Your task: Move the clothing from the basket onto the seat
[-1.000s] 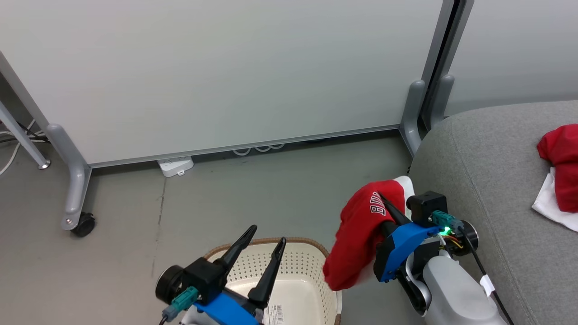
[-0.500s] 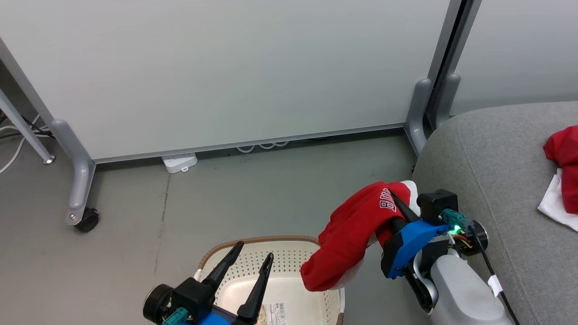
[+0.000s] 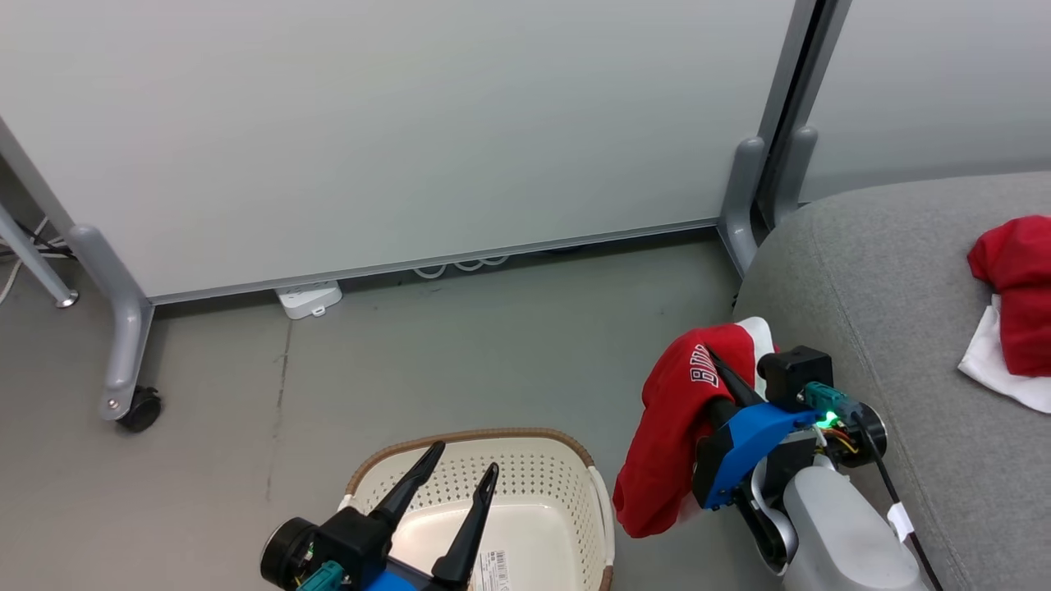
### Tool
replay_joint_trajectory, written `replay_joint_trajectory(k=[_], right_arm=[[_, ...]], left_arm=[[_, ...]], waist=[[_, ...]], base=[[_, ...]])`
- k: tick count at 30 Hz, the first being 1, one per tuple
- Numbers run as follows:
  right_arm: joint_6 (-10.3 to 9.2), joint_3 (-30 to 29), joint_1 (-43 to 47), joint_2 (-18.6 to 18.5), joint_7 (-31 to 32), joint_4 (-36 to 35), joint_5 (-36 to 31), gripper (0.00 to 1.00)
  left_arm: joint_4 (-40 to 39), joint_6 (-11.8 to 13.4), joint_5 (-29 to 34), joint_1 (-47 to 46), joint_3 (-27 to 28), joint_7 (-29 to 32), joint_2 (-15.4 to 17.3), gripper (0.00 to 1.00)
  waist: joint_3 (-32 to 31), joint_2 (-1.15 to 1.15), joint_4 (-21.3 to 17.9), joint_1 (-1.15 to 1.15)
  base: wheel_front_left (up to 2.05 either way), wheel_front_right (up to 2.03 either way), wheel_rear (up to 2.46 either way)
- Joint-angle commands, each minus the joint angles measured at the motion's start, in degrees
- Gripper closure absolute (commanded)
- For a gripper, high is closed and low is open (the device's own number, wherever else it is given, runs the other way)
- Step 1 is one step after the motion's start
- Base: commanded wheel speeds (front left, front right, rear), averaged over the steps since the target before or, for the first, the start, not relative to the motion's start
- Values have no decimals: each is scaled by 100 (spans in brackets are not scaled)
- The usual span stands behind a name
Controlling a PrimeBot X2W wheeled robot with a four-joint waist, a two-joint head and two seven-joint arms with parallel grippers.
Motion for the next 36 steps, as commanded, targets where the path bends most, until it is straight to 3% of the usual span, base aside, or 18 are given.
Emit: replay_joint_trajectory(k=[1, 28, 36], right_arm=[[-6, 17, 39, -3, -5, -51, -2, 100], [-5, 209, -58, -2, -104, -14, 192, 100], [-5, 228, -59, -1, -156, 19, 252, 100]], left_arm=[[-24, -23, -18, 15, 11, -19, 29, 0], [-29, -17, -27, -229, -106, -19, 157, 0], [-39, -17, -26, -262, -122, -19, 207, 0]], waist=[[21, 0, -130, 0], [272, 0, -2421, 0], [324, 0, -2672, 0]], base=[[0, 0, 0], [0, 0, 0], [0, 0, 0]])
